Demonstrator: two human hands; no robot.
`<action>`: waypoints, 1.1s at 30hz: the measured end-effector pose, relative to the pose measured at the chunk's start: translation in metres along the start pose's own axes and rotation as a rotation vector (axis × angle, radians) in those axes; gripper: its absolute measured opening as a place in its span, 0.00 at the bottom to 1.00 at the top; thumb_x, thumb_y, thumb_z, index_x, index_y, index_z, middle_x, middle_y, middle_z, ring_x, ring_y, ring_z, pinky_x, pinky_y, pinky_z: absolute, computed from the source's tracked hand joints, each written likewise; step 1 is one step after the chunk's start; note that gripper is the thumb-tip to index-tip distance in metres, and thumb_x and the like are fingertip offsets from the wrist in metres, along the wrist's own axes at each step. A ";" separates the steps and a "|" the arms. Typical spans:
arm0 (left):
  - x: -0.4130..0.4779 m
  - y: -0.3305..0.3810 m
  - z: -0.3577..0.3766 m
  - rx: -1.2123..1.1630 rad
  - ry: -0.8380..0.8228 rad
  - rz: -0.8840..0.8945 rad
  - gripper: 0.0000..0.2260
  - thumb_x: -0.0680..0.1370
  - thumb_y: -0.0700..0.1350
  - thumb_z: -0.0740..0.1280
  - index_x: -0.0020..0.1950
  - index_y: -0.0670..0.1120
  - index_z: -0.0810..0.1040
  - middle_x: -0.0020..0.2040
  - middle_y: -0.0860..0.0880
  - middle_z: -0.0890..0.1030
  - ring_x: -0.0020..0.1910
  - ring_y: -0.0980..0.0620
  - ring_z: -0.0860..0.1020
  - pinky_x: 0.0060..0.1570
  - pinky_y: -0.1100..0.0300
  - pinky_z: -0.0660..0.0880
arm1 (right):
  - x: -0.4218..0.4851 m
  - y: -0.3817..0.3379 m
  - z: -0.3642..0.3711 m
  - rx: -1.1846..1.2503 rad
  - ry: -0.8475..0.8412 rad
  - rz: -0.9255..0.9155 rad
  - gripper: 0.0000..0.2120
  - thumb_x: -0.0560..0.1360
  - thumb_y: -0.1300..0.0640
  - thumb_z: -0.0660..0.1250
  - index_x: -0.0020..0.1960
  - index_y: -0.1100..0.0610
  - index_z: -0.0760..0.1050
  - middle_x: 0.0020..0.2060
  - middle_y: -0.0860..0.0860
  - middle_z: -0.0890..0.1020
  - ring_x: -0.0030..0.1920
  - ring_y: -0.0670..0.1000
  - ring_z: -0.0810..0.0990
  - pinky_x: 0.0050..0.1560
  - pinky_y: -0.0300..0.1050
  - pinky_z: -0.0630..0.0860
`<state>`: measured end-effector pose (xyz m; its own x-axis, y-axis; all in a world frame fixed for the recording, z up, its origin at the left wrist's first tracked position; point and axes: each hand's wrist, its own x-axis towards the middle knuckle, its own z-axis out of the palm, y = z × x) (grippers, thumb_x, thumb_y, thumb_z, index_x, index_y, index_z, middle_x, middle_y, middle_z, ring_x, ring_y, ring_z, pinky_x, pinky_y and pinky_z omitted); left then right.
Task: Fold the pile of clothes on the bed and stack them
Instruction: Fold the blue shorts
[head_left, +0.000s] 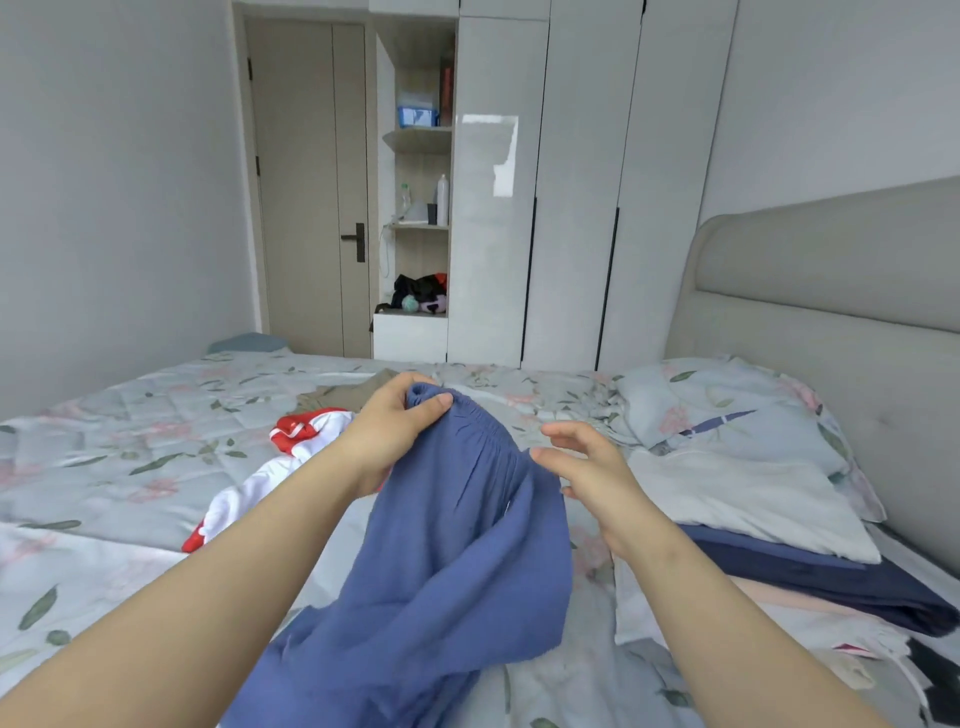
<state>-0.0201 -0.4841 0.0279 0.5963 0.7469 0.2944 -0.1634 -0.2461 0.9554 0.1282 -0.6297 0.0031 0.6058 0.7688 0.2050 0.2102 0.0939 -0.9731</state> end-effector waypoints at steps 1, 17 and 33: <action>0.000 0.005 0.002 -0.008 -0.021 0.010 0.03 0.79 0.41 0.65 0.45 0.47 0.75 0.43 0.47 0.79 0.43 0.51 0.77 0.49 0.58 0.74 | -0.001 -0.003 0.002 -0.043 -0.039 -0.014 0.17 0.73 0.57 0.71 0.60 0.47 0.74 0.56 0.43 0.73 0.55 0.45 0.75 0.50 0.38 0.69; 0.000 0.043 -0.003 -0.011 -0.176 0.061 0.16 0.71 0.40 0.72 0.33 0.47 0.65 0.32 0.52 0.76 0.35 0.55 0.75 0.37 0.62 0.70 | 0.001 -0.047 0.000 0.405 -0.204 0.033 0.07 0.78 0.65 0.61 0.43 0.57 0.71 0.35 0.50 0.83 0.35 0.47 0.82 0.36 0.42 0.79; 0.013 0.064 -0.028 0.485 -0.256 0.159 0.06 0.73 0.47 0.72 0.40 0.46 0.78 0.37 0.51 0.77 0.35 0.57 0.74 0.35 0.66 0.71 | 0.013 -0.073 -0.037 0.364 0.057 -0.110 0.08 0.76 0.64 0.66 0.54 0.56 0.76 0.44 0.52 0.82 0.40 0.48 0.81 0.40 0.41 0.79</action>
<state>-0.0446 -0.4733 0.0936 0.7751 0.5188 0.3607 0.0770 -0.6441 0.7611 0.1487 -0.6503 0.0808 0.6387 0.7061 0.3057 -0.0034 0.3999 -0.9165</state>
